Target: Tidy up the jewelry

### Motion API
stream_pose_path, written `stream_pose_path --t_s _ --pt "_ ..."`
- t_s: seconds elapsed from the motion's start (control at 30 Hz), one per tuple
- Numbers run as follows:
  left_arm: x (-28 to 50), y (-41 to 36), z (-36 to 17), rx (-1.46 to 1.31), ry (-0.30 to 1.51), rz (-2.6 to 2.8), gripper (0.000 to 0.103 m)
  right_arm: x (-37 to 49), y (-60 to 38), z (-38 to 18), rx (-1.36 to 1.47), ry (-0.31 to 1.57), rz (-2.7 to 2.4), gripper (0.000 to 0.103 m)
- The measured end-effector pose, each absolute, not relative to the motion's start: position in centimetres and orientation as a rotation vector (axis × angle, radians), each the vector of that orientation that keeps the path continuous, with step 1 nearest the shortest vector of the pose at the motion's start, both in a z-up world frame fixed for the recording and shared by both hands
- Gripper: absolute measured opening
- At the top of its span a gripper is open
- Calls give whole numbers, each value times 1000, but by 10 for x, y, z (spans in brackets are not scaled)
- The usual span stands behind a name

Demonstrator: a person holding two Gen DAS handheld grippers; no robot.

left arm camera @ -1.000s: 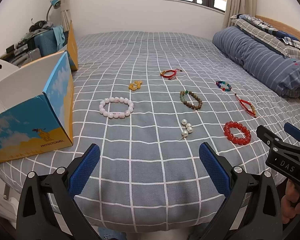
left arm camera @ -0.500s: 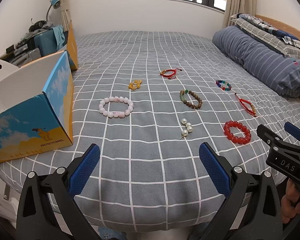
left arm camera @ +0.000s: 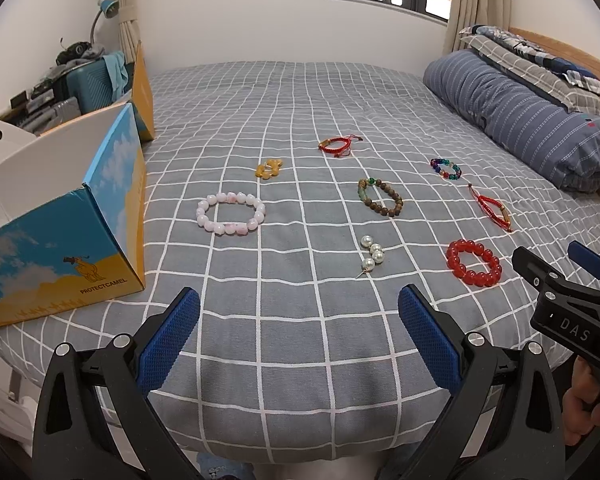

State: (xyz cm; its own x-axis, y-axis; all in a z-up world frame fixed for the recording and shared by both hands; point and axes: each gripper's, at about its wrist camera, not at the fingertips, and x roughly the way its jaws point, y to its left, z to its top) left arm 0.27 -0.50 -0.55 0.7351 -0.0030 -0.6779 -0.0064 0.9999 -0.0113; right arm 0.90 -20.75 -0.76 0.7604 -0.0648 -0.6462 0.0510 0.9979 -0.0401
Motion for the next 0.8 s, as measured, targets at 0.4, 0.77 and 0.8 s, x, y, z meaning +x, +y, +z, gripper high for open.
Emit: stream_pose_path --t_s 0.4,0.77,0.8 --pt "16 -4 24 22 727 2 97 12 -206 31 -36 665 -39 96" --pt "91 25 56 -14 770 49 97 81 -183 59 -21 758 24 95" --pt "102 27 56 -18 782 50 97 91 -179 60 -23 766 28 95"
